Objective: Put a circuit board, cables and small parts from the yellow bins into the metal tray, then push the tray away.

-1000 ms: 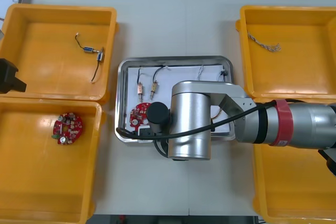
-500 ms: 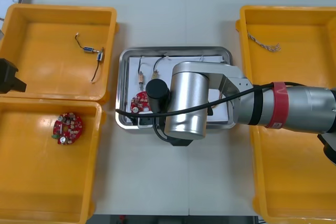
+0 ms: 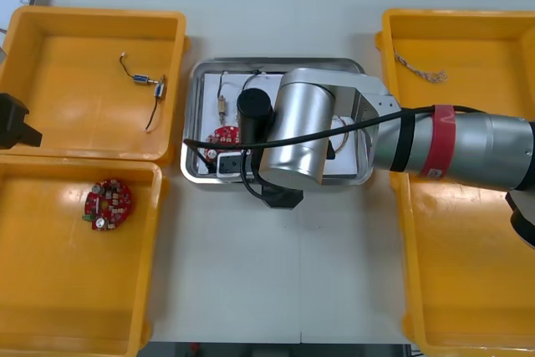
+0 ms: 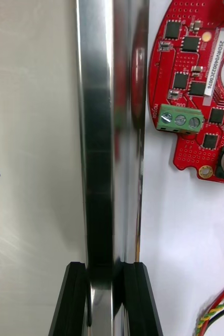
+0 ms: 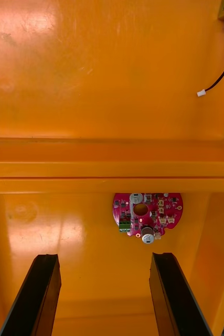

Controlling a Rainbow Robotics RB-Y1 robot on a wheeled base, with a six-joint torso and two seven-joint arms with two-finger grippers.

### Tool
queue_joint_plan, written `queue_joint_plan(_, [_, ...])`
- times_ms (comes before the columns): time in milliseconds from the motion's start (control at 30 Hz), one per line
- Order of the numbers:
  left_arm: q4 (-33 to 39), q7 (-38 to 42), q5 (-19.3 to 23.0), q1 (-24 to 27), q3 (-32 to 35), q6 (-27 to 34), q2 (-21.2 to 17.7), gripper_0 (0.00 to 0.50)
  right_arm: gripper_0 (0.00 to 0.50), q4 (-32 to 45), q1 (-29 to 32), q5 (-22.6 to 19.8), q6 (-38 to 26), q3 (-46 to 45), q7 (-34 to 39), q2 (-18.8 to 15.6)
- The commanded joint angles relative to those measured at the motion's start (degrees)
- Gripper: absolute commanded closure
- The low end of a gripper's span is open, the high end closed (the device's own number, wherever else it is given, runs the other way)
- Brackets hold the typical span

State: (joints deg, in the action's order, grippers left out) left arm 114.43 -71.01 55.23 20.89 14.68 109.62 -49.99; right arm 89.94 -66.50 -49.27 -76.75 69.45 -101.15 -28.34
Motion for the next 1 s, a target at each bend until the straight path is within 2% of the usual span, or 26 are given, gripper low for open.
queue_joint_plan(33, [1.5,-3.8,0.4,-0.8,1.8,0.4,-2.8,0.0,0.5,-4.2,-3.0,-3.4,0.4,-1.7,-8.5,0.7])
queue_joint_plan(667, [1.5,-3.8,0.4,-0.8,1.8,0.4,-2.8,0.0,0.5,-15.4,-6.5,-7.5,0.3,-7.0,-25.1,1.0])
queue_joint_plan(1000, [1.5,-3.8,0.4,-0.8,1.8,0.4,-2.8,0.0,0.5,-19.7,-8.4,-7.6,1.6,-8.5,-26.1,2.3])
